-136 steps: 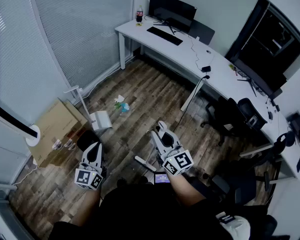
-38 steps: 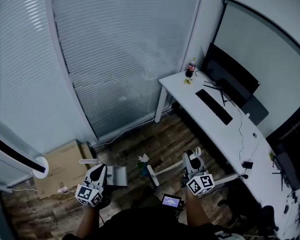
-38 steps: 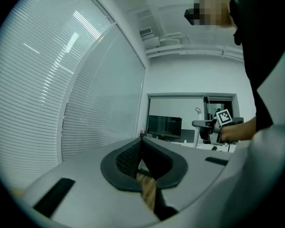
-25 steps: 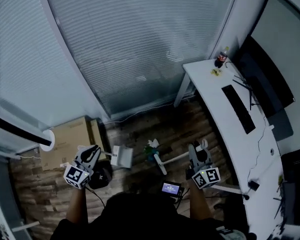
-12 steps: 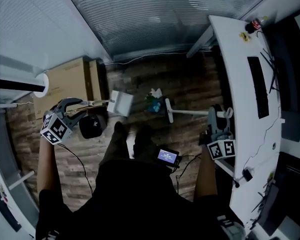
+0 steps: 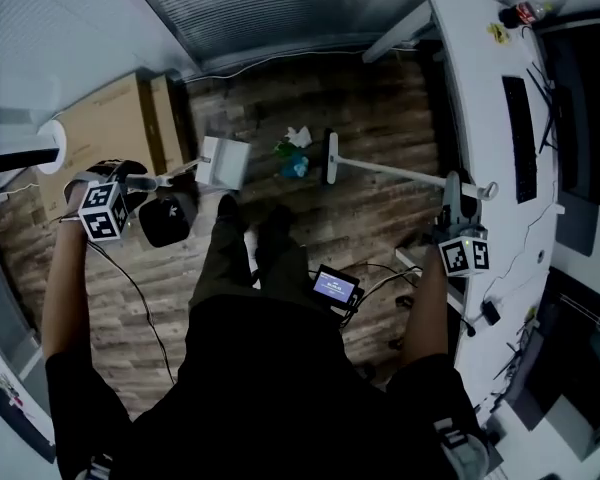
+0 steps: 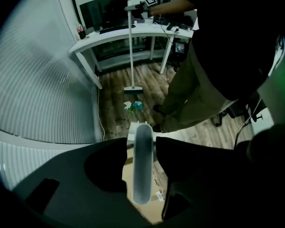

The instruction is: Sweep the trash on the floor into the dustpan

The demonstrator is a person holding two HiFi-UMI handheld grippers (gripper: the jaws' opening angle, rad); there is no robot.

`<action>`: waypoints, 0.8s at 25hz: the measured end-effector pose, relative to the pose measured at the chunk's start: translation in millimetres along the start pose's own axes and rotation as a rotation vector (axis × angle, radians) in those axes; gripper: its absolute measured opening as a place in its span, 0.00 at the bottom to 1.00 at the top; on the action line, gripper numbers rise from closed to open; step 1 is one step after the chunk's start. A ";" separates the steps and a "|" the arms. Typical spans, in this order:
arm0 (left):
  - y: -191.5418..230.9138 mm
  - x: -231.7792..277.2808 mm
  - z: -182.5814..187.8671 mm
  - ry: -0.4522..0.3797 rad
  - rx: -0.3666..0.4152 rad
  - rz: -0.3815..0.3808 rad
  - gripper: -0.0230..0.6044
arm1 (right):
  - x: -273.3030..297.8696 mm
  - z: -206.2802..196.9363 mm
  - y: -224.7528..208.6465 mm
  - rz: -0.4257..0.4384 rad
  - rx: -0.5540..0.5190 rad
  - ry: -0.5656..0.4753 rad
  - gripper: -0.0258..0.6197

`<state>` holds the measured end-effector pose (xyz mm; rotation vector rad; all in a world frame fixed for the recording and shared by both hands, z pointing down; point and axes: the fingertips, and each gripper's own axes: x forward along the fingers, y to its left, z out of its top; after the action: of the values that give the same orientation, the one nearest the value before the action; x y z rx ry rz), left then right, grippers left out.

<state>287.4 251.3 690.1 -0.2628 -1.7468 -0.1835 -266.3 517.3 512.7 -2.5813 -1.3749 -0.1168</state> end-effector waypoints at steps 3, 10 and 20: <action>-0.4 17.5 -6.4 -0.002 0.004 -0.040 0.33 | 14.5 -1.7 -4.1 -0.006 -0.041 -0.005 0.16; 12.1 20.5 2.6 -0.069 -0.045 -0.033 0.22 | 55.5 -17.9 15.2 0.004 -0.152 -0.009 0.16; -1.0 22.7 21.3 -0.117 -0.216 0.005 0.22 | 106.4 -140.7 140.4 0.372 -0.268 0.094 0.16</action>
<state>263.0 257.6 708.3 -0.4429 -1.8436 -0.3602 -86.1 496.0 646.6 -2.9580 -0.8777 -0.3778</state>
